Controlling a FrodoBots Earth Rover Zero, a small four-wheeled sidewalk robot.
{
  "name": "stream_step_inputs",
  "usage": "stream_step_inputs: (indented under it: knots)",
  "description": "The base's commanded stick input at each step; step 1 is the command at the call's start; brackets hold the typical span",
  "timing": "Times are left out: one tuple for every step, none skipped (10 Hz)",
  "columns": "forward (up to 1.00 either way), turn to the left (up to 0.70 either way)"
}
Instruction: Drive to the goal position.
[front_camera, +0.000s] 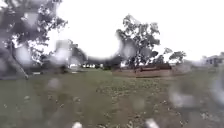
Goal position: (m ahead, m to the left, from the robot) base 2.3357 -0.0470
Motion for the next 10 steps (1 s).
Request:
stream_step_inputs:
  knots:
    - [1.0, 0.01]
    - [1.0, 0.01]
    - [1.0, 0.01]
    - [1.0, 0.01]
    - [1.0, 0.01]
    - [1.0, 0.01]
    - [1.0, 0.13]
    - [1.0, 0.36]
    - [1.0, 0.41]
    - [1.0, 0.41]
